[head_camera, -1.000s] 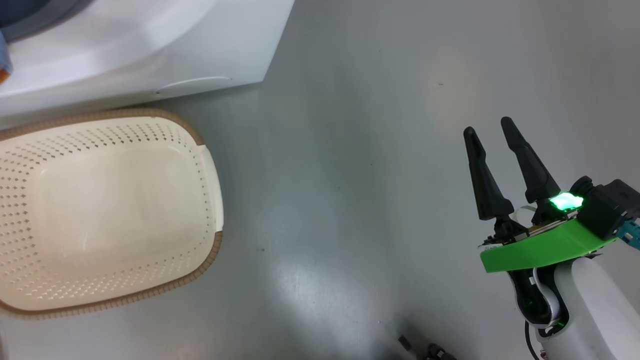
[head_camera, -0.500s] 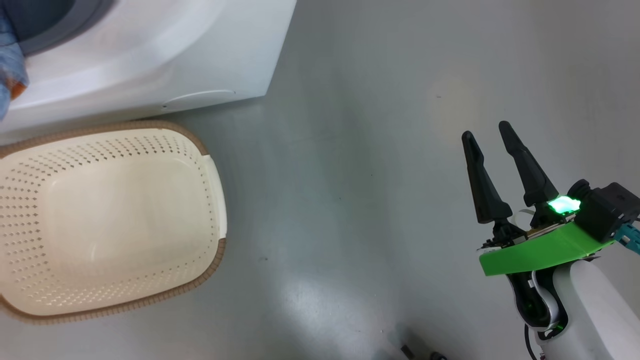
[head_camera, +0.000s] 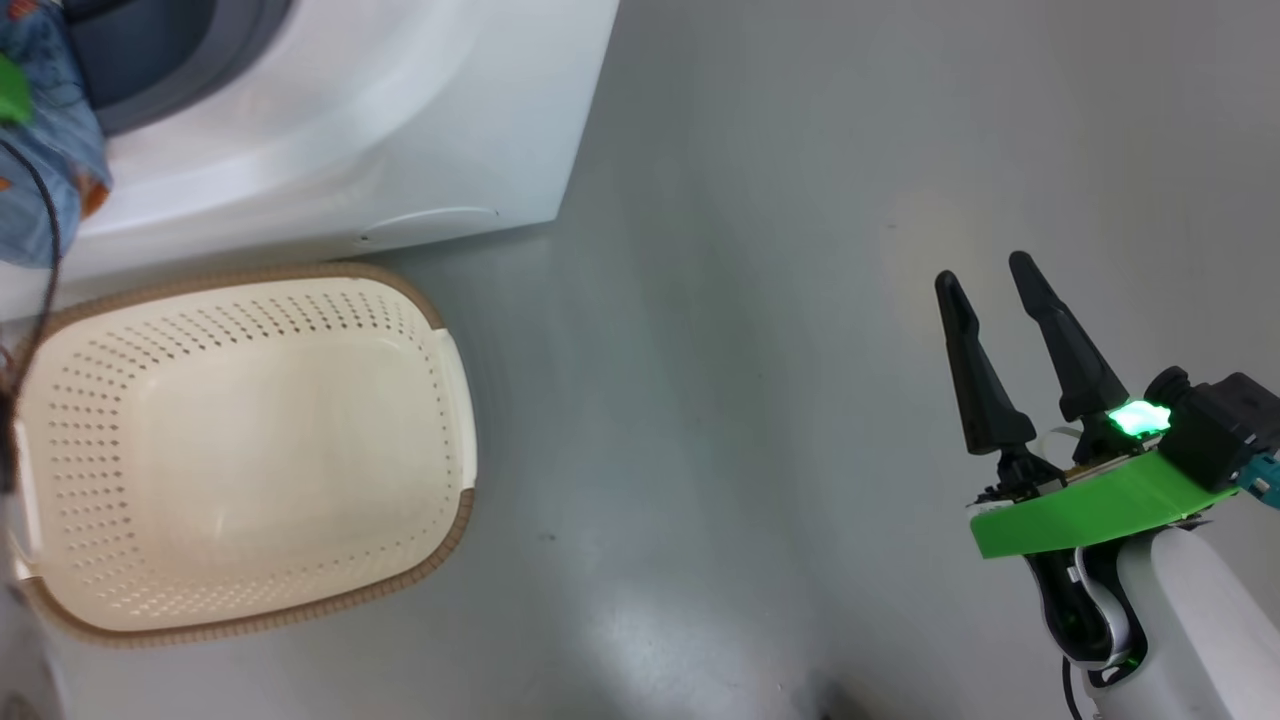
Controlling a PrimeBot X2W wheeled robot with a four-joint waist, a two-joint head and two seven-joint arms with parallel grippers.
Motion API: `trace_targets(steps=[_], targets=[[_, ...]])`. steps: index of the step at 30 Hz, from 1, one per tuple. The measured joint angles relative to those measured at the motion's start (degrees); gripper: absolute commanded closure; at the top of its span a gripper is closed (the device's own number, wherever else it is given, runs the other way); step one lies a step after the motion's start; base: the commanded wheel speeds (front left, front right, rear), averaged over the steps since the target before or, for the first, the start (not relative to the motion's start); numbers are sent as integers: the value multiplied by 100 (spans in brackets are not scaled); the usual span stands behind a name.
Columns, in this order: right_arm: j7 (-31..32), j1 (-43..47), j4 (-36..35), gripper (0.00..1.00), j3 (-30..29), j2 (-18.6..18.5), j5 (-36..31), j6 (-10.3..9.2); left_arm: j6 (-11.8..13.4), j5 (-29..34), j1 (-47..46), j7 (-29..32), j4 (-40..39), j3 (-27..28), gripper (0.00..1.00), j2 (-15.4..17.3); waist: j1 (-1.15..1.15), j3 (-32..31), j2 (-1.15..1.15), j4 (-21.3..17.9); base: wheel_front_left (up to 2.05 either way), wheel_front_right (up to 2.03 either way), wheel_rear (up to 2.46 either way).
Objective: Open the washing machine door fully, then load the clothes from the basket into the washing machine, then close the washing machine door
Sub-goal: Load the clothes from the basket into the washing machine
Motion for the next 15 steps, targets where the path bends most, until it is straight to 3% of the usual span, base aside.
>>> trace_targets(steps=[5, 15], targets=[[0, 77, 1, 0, -67, -110, -4, 0, -56, -166, 1194, -1, -1139, 354, 0, -249, 0, -225, 0, 88, 0, 0, 0], [0, 316, 47, 0, -158, -297, -38, 0, -153, -18, 2760, 0, -2426, 766, 0, -691, 0, -668, 0, 292, 0, 0, 0]])
